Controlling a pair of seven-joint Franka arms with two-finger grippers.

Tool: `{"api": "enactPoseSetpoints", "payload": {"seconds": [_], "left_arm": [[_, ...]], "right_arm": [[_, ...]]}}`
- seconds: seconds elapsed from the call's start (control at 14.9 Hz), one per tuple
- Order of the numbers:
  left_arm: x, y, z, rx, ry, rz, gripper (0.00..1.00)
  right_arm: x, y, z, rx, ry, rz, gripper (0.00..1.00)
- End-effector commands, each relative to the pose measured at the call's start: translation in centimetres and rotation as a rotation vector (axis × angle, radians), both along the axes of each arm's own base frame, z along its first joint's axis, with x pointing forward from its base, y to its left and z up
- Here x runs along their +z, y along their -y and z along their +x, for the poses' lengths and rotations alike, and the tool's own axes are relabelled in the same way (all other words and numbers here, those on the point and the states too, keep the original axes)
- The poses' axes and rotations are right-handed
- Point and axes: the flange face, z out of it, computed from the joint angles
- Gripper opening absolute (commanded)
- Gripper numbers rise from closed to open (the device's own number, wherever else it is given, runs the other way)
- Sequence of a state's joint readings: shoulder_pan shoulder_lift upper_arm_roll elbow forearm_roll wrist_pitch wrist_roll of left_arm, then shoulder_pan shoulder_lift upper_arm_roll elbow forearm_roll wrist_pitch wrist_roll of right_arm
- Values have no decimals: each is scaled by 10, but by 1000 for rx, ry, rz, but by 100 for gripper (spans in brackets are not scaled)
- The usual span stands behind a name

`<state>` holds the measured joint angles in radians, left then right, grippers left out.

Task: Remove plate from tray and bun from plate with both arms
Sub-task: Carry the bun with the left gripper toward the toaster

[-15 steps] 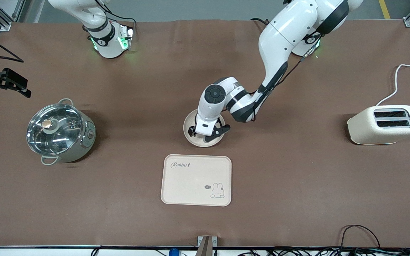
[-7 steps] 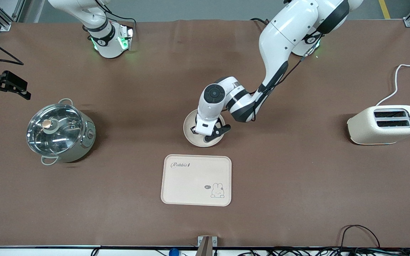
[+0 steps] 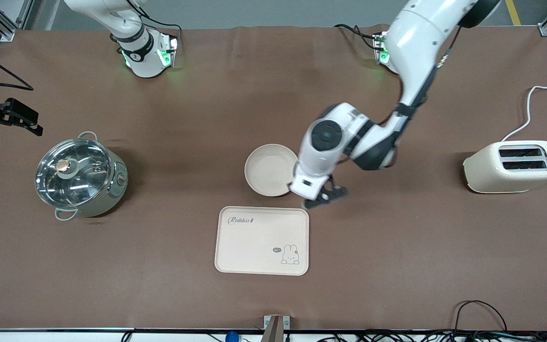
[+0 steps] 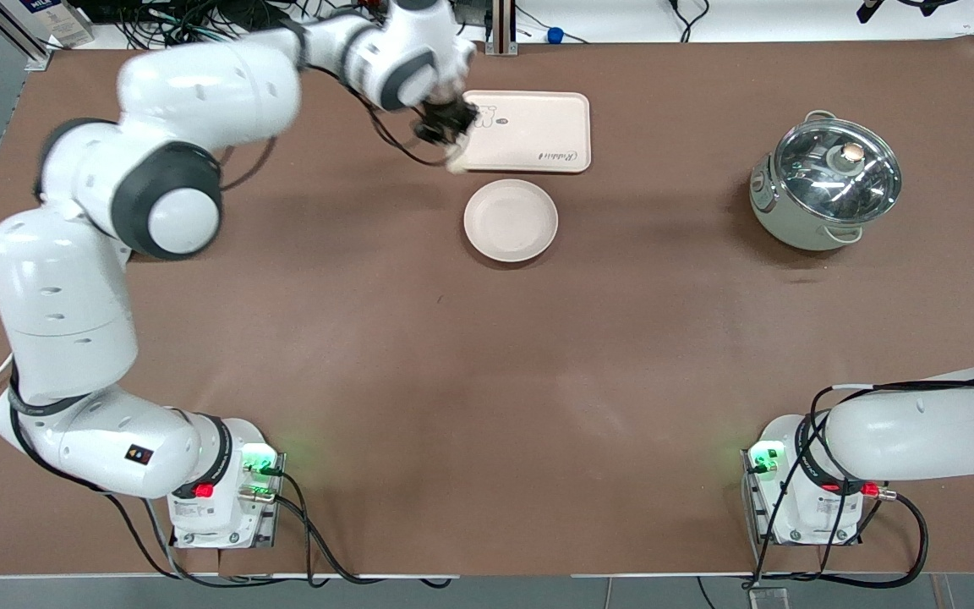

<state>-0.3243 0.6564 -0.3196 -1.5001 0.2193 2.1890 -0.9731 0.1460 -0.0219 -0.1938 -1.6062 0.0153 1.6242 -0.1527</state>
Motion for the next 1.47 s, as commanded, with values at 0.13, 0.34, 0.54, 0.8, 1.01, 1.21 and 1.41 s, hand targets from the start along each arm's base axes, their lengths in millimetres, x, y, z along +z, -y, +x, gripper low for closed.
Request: {"api": "enactPoseSetpoints", "payload": {"seconds": [0.13, 0.34, 0.54, 0.8, 1.01, 1.21, 1.41], "left_arm": [[-8, -147, 54, -278, -39, 55, 0], [-32, -240, 82, -378, -31, 43, 14], [-71, -305, 96, -492, 42, 21, 44], [-82, -320, 100, -549, 70, 20, 100], [-65, -313, 105, -592, 99, 38, 100], [-15, -323, 115, -586, 162, 67, 100], [65, -339, 111, -564, 204, 110, 100]], "right_arm": [[6, 0, 0, -26, 0, -1, 100], [5, 0, 0, -25, 0, -2, 100], [5, -3, 1, -20, 1, -2, 100], [3, -6, 1, -13, -3, -2, 100], [3, -10, 1, -6, -5, -2, 100], [3, -13, 2, 0, -2, -2, 100], [4, -14, 2, 1, 0, -2, 100]]}}
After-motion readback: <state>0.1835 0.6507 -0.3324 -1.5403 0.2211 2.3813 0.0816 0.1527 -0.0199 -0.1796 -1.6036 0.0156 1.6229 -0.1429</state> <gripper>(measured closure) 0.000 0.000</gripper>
